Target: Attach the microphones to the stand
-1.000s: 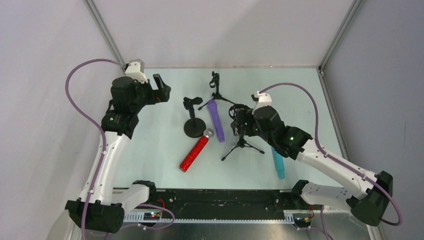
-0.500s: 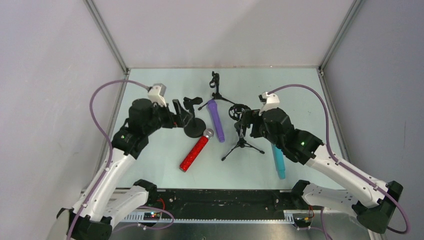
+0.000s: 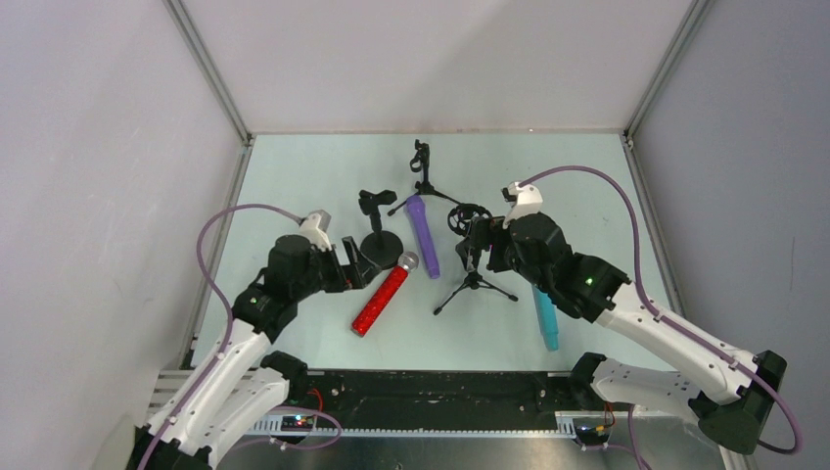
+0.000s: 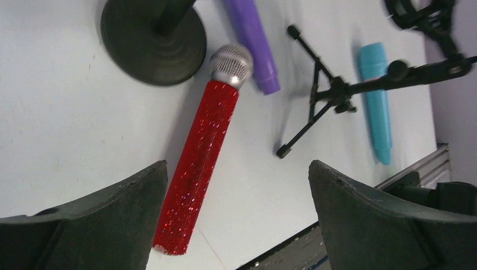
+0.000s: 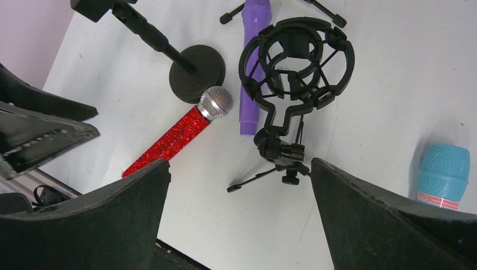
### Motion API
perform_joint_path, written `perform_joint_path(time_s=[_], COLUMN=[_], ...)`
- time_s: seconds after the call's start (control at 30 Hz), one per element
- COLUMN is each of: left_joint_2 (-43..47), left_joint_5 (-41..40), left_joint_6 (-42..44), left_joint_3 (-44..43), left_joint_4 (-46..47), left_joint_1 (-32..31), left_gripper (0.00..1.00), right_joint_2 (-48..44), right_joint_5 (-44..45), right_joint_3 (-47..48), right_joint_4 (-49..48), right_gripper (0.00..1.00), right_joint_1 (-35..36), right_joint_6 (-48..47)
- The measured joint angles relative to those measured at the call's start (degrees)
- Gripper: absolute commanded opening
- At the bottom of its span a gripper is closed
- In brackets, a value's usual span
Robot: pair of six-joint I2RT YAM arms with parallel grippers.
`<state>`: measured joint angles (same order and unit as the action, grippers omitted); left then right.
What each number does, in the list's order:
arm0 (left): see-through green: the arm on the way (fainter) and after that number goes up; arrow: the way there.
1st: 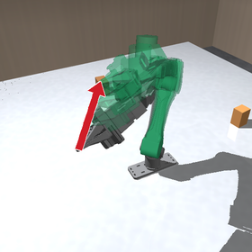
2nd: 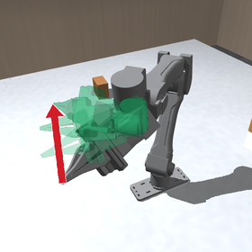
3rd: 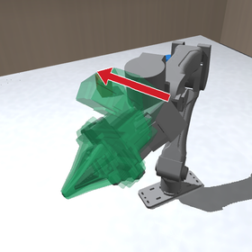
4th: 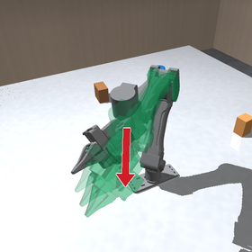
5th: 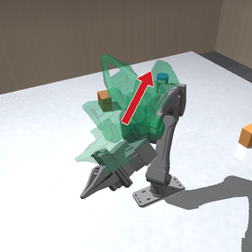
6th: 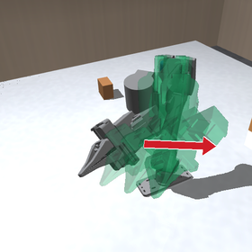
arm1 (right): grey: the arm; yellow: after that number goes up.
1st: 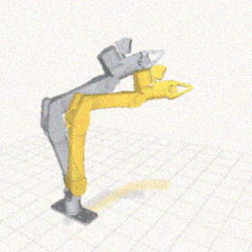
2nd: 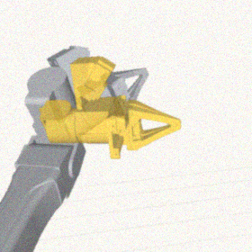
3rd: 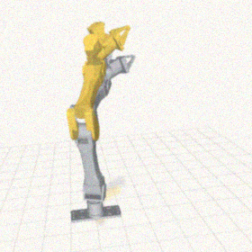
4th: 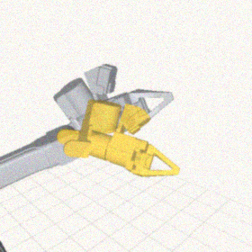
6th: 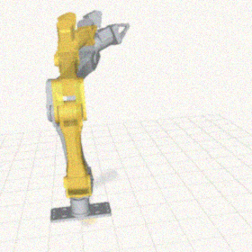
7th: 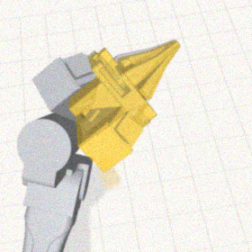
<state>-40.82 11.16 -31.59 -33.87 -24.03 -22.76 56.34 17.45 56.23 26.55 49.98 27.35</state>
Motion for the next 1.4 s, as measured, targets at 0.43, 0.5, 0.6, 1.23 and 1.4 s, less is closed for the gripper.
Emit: perform_joint_path(time_s=[0.43, 0.5, 0.6, 1.23, 1.4], left_joint_2=[-10.5, -12.2, -14.9, -31.3, -35.6], left_joint_5=[-1.7, -3.1, -5.2, -24.0, -28.4], left_joint_6=[-0.5, -0.5, -0.5, 0.1, 0.0], left_joint_3=[6.1, 6.1, 6.1, -0.6, -3.1], left_joint_4=[0.3, 0.5, 0.6, -5.5, -7.2], left_joint_1=[-4.1, -5.6, -8.1, -23.8, -28.3], left_gripper=[0.98, 0.98, 1.0, 0.67, 0.45], right_joint_2=[0.8, 0.9, 0.9, 1.5, 1.5], right_joint_5=[0.1, 0.2, 0.3, 0.0, -0.4], right_joint_3=[0.0, 0.0, 0.0, 0.0, 0.0], right_joint_4=[0.2, 0.2, 0.2, 0.2, 0.2], right_gripper=[1.0, 0.99, 0.99, 1.0, 1.0], right_joint_1=[0.1, 0.1, 0.1, -3.0, -3.9], right_joint_6=[0.0, 0.0, 0.0, -0.1, -0.2])
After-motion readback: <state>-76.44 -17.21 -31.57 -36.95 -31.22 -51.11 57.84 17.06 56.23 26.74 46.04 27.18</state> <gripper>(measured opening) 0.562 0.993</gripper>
